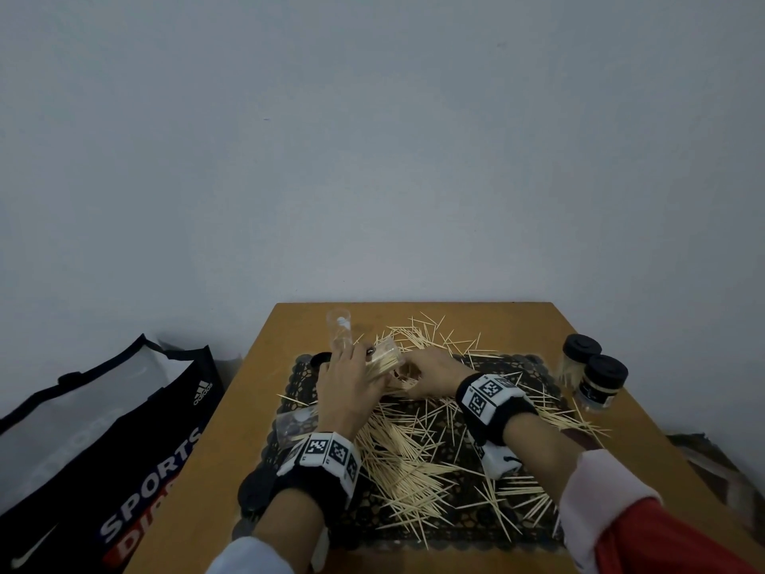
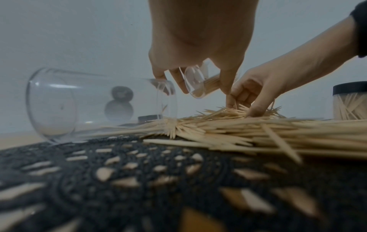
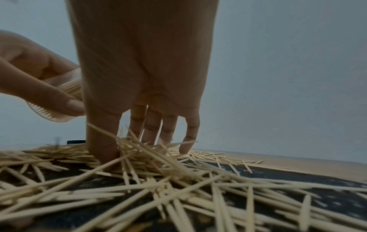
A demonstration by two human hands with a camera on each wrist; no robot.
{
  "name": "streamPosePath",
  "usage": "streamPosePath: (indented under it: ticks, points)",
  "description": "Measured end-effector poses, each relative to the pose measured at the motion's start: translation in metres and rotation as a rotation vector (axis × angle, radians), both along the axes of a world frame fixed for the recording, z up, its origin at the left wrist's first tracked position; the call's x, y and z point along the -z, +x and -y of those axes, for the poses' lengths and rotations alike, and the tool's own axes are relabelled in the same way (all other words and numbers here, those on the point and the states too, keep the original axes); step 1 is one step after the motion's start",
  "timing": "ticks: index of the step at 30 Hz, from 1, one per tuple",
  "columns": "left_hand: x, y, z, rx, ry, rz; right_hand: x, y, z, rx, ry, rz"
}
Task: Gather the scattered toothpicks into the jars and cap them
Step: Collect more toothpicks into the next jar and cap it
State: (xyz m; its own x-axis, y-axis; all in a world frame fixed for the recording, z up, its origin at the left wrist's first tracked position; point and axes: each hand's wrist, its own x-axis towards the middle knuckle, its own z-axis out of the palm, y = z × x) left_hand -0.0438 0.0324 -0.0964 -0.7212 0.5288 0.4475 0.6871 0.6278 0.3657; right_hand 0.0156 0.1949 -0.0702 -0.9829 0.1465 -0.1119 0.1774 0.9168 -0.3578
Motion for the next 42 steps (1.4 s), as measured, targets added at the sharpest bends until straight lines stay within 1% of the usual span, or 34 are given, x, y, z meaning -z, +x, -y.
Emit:
streamPosePath:
  ticks: [4, 11, 17, 20, 22, 25, 27, 30, 38, 42]
  points:
    - [-0.001, 0.001, 0.0, -0.001, -0.021, 0.004, -0.001, 0.004, -0.007, -0.01, 0.075, -0.002]
    - [-0.003, 0.003, -0.001, 0.005, -0.004, 0.011, 0.001, 0.01, -0.011, 0.01, 0.057, -0.008]
    - [-0.002, 0.002, 0.0, 0.013, 0.011, 0.007, 0.002, 0.013, -0.007, -0.017, 0.062, -0.035]
    - [-0.003, 0.002, 0.0, 0.019, 0.015, 0.008, 0.005, 0.013, -0.007, 0.05, 0.029, -0.061]
    - [-0.003, 0.003, 0.001, 0.024, 0.017, 0.016, 0.006, 0.013, -0.008, 0.115, 0.011, -0.044]
    - [-0.004, 0.004, 0.001, 0.021, 0.007, 0.021, 0.005, 0.013, -0.01, 0.156, 0.084, 0.034]
    - [-0.004, 0.004, 0.001, 0.027, 0.01, 0.03, 0.005, 0.014, -0.012, 0.148, 0.107, 0.052]
    - [-0.004, 0.004, 0.002, 0.033, 0.01, 0.032, 0.006, 0.014, -0.014, 0.122, 0.085, 0.035]
    - [-0.007, 0.006, 0.003, 0.025, -0.013, 0.057, 0.003, 0.015, -0.009, 0.014, 0.27, -0.021]
    - [-0.007, 0.007, 0.002, 0.023, -0.009, 0.056, 0.002, 0.016, -0.011, -0.006, 0.299, -0.022]
